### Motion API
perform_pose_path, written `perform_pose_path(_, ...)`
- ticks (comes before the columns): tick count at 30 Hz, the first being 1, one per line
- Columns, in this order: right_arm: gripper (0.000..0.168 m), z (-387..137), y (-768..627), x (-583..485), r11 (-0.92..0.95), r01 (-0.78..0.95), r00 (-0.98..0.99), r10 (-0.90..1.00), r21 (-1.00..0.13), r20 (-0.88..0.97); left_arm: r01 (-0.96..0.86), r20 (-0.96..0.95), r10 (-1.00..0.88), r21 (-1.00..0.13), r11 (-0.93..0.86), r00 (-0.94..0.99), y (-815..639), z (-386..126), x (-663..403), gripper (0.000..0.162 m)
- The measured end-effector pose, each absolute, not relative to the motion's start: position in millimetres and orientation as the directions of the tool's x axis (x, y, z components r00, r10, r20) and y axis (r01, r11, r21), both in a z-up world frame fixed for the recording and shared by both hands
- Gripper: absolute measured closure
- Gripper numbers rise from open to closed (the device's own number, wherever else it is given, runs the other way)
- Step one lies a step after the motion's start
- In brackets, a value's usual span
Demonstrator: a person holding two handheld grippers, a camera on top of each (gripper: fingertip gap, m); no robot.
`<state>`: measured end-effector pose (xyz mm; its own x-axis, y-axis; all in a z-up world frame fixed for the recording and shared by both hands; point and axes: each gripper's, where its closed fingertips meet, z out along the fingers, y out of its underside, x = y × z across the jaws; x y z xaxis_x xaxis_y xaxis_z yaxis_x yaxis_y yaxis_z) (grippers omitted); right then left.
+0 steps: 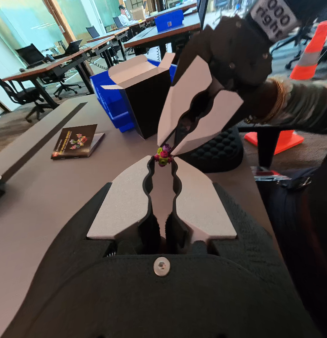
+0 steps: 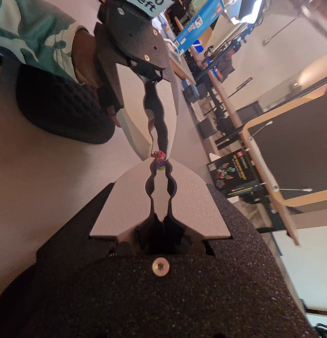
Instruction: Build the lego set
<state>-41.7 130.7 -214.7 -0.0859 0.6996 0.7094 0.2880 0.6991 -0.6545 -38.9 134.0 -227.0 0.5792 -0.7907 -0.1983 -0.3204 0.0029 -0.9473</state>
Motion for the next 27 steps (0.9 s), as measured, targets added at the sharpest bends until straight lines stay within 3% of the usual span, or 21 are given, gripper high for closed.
perform_pose_path(5,0.159,-212,129,-38,0.695,0.241,-0.051,0.706,-0.677,0.706,-0.212,-0.057,-0.825,-0.974,-0.077,0.562,132,-225,-34,0.145)
perform_pose_path(11,0.159,-203,128,-33,0.36,0.09,-0.069,0.932,-0.928,0.355,-0.423,-0.436,-0.708,-0.881,0.211,0.556,132,-214,-32,0.145)
perform_pose_path(14,0.16,-184,132,-25,0.138,-0.05,-0.085,0.986,-0.989,0.142,-0.543,-0.526,-0.662,-0.813,0.209,0.533,137,-225,-39,0.145)
perform_pose_path(16,0.159,-181,136,-21,0.07,-0.063,-0.095,0.993,-0.996,0.076,-0.486,-0.503,-0.67,-0.842,0.236,0.547,134,-219,-38,0.145)
perform_pose_path(21,0.159,-187,141,-19,0.13,0.009,-0.05,0.99,-0.992,0.129,-0.412,-0.441,-0.683,-0.884,0.22,0.582,134,-212,-42,0.145)
perform_pose_path(24,0.159,-175,178,-1,0.191,0.084,0.184,0.962,-0.978,0.203,-0.278,-0.323,-0.701,-0.943,0.182,0.636,138,-206,-46,0.145)
perform_pose_path(27,0.159,-167,236,41,0.181,0.284,0.496,0.812,-0.942,0.306,-0.04,-0.1,-0.761,-0.994,0.097,0.642,140,-199,-45,0.145)
